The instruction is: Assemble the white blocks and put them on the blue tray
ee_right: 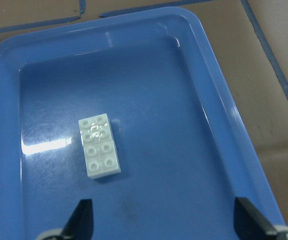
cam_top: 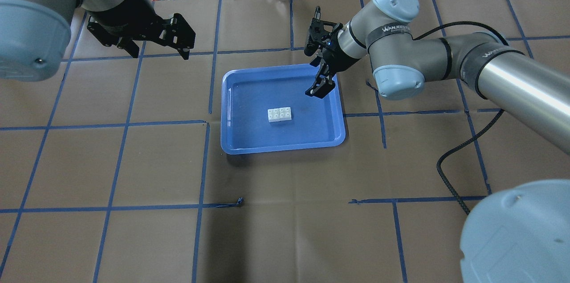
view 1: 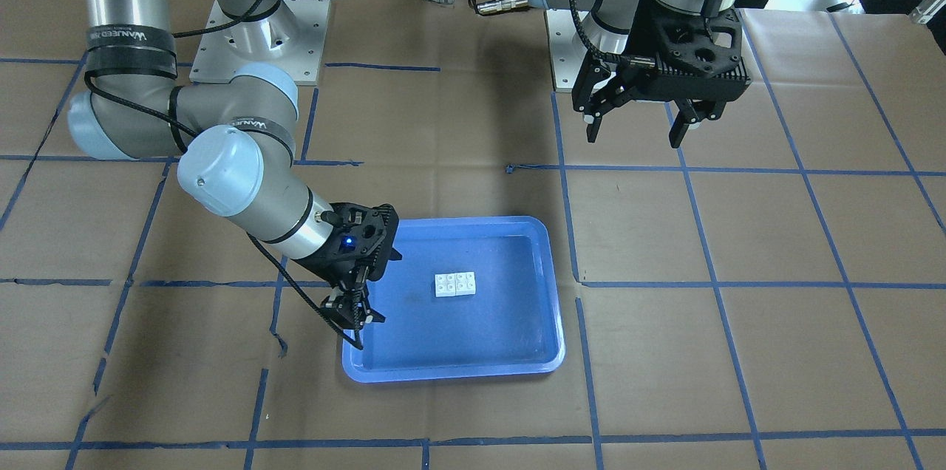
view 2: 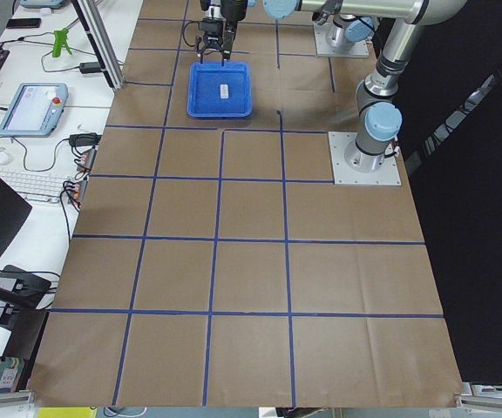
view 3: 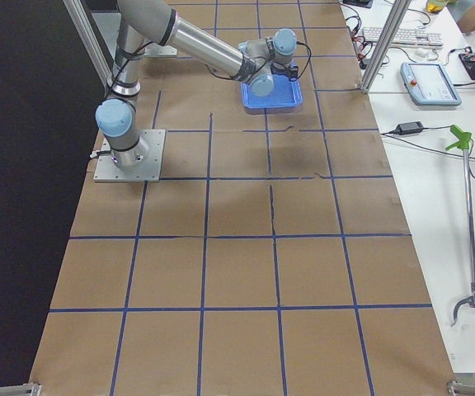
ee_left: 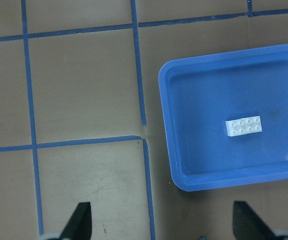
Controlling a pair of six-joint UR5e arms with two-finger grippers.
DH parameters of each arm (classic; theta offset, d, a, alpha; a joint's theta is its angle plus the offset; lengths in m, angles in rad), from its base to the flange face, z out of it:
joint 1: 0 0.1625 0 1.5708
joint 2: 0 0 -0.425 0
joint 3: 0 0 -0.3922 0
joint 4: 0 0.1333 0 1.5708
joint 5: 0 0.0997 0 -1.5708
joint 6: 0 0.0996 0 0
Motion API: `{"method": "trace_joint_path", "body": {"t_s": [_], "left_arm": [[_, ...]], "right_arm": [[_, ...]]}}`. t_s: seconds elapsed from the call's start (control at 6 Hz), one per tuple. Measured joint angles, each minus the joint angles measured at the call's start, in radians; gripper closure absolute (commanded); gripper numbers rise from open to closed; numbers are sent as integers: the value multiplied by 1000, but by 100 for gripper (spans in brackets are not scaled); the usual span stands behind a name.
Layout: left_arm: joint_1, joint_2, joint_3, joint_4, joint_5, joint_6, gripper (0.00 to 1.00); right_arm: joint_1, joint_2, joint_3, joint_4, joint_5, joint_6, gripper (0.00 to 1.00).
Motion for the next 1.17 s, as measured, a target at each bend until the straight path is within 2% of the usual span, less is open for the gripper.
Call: {"method": "trace_joint_path", "body": {"t_s": [0.33, 0.67, 0.83, 1.17], "left_arm": [[0, 0, 0, -1, 0, 0, 1], [0, 0, 0, -2, 0, 0, 1], [-1, 0, 0, -2, 0, 0, 1], [-1, 0, 0, -2, 0, 0, 1]], "right_arm": [[-9, -84, -107, 260, -225, 147, 0], [-20, -148, -201, 435, -399, 489, 0], [-45, -194, -223, 518, -446, 714, 0], [-98, -298, -226, 644, -461, 1029, 0]]}}
